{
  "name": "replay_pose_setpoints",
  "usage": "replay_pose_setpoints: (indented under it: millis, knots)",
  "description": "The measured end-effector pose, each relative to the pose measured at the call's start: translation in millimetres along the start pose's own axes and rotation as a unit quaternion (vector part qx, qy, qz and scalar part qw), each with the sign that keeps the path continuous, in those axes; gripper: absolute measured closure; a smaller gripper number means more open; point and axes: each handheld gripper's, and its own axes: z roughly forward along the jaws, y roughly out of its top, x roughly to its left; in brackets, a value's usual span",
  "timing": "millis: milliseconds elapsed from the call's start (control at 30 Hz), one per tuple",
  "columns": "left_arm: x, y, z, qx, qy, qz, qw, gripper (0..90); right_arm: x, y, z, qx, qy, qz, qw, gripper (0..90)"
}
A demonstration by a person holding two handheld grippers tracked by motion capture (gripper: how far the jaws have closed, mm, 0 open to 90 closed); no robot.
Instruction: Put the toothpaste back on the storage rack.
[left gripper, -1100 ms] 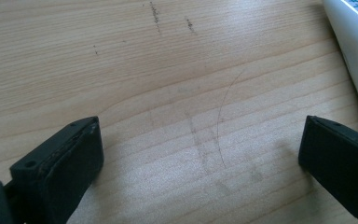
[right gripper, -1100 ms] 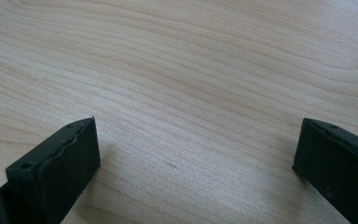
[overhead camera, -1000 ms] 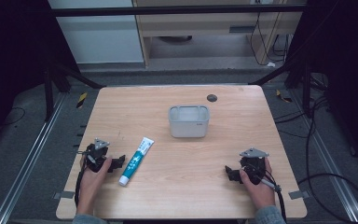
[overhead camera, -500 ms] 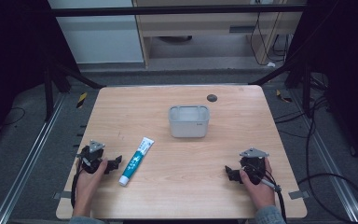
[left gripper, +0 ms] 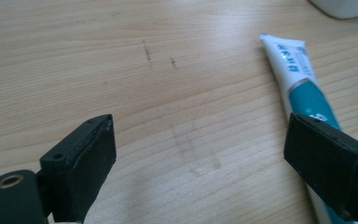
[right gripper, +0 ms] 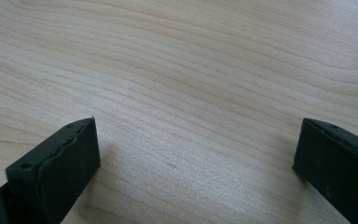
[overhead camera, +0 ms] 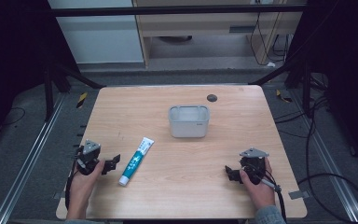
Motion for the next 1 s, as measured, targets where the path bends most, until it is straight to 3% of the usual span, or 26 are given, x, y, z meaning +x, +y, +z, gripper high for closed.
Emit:
replay_pose_setpoints:
  millis: [133,167,233,267,367,500,700,833,1000]
  knots:
    - [-4.3,6.8,-5.2,-0.007,0.002,0.003,1.0000,10.0,0.0,0.0,0.0,0.000,0.000,0.000,1.0000,0.4]
    - [-6.2,11.0,-8.3,-0.020,-0.008,-0.018,0.9996,9.9,0.0,0.0,0.0,0.000,0.000,0.000,1.0000,0.4]
    - [-8.8,13.7,-9.7,-0.023,-0.003,-0.018,0.9996,9.9,0.0,0.0,0.0,0.000,0.000,0.000,1.0000,0.4]
    - [-11.6,16.4,-10.2,-0.022,0.004,-0.012,0.9997,9.9,0.0,0.0,0.0,0.000,0.000,0.000,1.0000,0.4]
    - [-20.8,27.4,-7.1,0.001,-0.001,0.007,1.0000,9.9,-0.1,0.0,-0.1,0.000,0.000,0.000,1.0000,0.4]
    - [-26.8,38.7,-7.4,0.015,-0.007,0.018,0.9997,10.5,-0.1,0.0,0.0,0.000,0.000,0.000,1.0000,0.4]
    - [-45.9,58.4,-10.8,0.043,0.001,0.061,0.9972,11.6,-0.5,0.0,0.1,0.000,0.001,-0.002,1.0000,0.4]
    - [-51.4,59.8,-9.3,0.040,0.006,0.054,0.9977,11.5,-1.5,0.5,0.5,0.000,0.003,-0.007,1.0000,0.4]
    - [-68.5,66.5,2.4,0.051,0.012,0.060,0.9969,9.2,-1.9,2.1,2.0,0.000,0.005,-0.006,1.0000,0.4]
